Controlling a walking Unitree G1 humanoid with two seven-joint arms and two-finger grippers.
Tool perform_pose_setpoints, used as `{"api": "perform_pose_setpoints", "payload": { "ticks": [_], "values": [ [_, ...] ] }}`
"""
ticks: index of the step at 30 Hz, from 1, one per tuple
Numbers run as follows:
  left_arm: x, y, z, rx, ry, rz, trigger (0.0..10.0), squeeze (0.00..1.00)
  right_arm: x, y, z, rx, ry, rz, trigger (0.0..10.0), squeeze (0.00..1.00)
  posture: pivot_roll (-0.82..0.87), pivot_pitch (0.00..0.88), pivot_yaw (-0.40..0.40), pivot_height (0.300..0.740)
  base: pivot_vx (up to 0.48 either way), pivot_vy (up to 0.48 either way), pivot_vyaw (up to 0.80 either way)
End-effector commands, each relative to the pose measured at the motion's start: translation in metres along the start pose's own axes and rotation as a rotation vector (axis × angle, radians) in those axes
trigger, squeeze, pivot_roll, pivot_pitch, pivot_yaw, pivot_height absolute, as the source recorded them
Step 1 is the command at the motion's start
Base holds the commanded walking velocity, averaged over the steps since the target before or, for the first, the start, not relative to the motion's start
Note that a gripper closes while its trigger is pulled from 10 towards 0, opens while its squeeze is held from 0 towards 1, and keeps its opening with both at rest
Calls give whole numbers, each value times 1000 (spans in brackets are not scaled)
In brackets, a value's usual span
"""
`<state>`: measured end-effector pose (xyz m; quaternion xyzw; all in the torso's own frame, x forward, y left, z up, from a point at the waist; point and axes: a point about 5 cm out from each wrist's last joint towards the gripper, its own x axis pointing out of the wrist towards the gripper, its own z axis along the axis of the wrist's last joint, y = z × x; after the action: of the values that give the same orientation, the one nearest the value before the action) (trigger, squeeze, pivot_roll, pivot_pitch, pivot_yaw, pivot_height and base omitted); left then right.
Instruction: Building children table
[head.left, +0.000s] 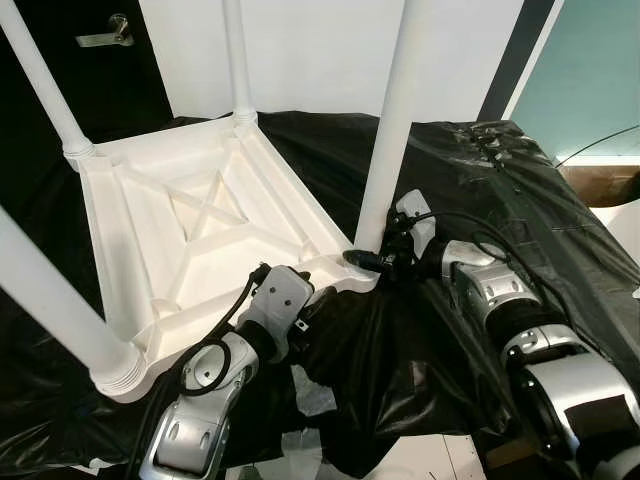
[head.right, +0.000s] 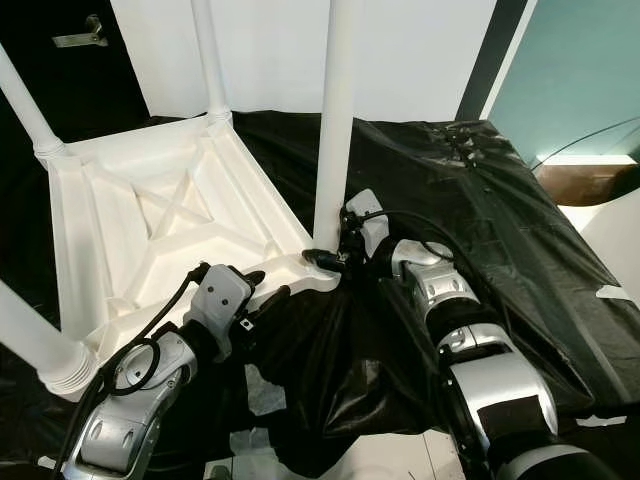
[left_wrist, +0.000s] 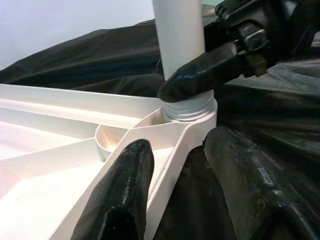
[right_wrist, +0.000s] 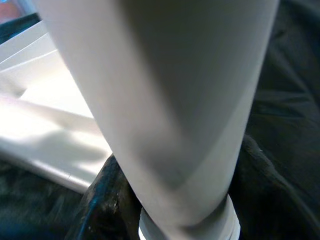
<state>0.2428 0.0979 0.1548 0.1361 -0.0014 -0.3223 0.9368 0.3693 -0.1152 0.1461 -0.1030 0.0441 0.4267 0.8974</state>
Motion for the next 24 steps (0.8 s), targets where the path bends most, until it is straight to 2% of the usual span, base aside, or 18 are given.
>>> {"api": "perform_pose_setpoints", "payload": {
  "ticks": [1, 4, 5, 6, 12, 13, 15, 18, 19, 21, 24],
  "values": [
    [0, -1, -2, -10, 4, 30, 10000, 0, -3, 2, -19, 33, 74, -64, 10000, 0, 128, 31, -86, 740, 0, 0, 0],
    [1, -3, -2, -13, 5, 27, 10000, 0, 0, 8, -24, 110, 67, -192, 10000, 0, 123, 37, -83, 740, 0, 0, 0],
    [1, -3, -2, -13, 5, 27, 10000, 0, 0, 8, -24, 110, 67, -192, 10000, 0, 123, 37, -83, 740, 0, 0, 0],
    [1, -3, -2, -15, 6, 27, 10000, 0, 2, 13, -26, 139, 60, -260, 10000, 0, 121, 40, -81, 740, 0, 0, 0],
    [0, -3, -3, -15, 8, 26, 10000, 0, 3, 24, -31, 196, 61, -340, 10000, 0, 117, 40, -77, 740, 0, 0, 0],
    [0, -4, -3, -15, 7, 24, 10000, 0, 3, 29, -32, 224, 60, -406, 10000, 0, 117, 40, -77, 740, 0, 0, 0],
    [0, -4, -3, -15, 7, 24, 10000, 0, 3, 29, -32, 224, 60, -406, 10000, 0, 117, 40, -77, 740, 0, 0, 0],
    [1, -6, -2, -22, 2, 18, 10000, 0, 3, 45, -31, 292, 41, -577, 10000, 0, 112, 33, -86, 740, 0, 0, 0],
    [1, -6, -2, -22, 2, 18, 10000, 0, 3, 45, -31, 292, 41, -577, 10000, 0, 112, 33, -86, 740, 0, 0, 0],
    [2, -8, -3, -22, 3, 16, 10000, 0, 6, 59, -32, 328, 42, -567, 10000, 0, 115, 29, -90, 740, 0, 0, 0],
    [2, -8, -3, -24, 3, 15, 10000, 0, 6, 62, -25, 331, 3, -550, 10000, 0, 113, 27, -87, 740, 0, 0, 0]
  ]
}}
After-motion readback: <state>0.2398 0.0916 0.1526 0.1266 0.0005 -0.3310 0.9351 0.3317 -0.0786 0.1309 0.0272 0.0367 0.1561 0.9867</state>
